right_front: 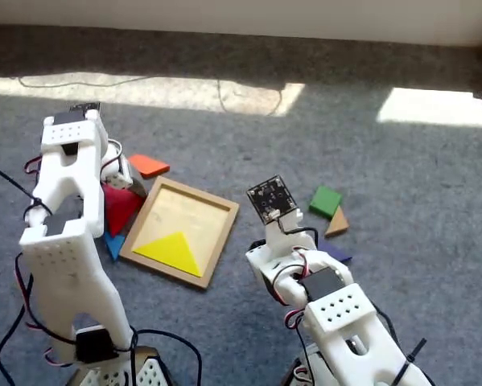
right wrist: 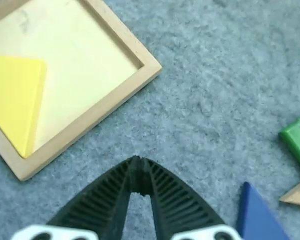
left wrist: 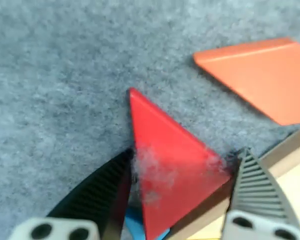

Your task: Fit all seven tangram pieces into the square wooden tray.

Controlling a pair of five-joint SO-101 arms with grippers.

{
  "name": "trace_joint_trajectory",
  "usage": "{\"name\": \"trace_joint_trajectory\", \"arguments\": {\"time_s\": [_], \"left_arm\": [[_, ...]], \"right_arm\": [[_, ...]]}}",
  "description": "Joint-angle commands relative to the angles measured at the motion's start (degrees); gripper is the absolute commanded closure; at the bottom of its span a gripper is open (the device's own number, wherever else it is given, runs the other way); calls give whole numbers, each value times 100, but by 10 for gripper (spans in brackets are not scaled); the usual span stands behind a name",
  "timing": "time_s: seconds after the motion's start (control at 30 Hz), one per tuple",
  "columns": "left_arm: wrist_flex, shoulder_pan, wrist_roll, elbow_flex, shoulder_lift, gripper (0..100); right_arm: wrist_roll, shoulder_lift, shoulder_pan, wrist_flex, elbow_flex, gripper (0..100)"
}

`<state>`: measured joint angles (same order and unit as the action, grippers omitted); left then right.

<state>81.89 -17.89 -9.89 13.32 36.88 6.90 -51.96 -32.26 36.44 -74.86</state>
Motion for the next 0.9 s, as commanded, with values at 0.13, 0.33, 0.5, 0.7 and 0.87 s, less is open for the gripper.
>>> {"name": "trace_joint_trajectory", "arguments": {"time_s": [0.13, 0.33, 0.5, 0.7, 0.87], "left_arm": [[765, 154, -44, 1095, 620, 696], [791, 180, 18, 1147, 655, 802], [879, 242, 334, 1182, 637, 811], [1574, 268, 642, 1886, 637, 811], [1697, 321, 1187, 2044, 637, 810]], "right_arm": [[-44, -171, 57, -127, 22, 995], [-44, -171, 57, -127, 22, 995], [-44, -171, 57, -127, 13, 995], [-44, -171, 57, -127, 13, 995], [-44, -171, 57, -127, 13, 995]]}}
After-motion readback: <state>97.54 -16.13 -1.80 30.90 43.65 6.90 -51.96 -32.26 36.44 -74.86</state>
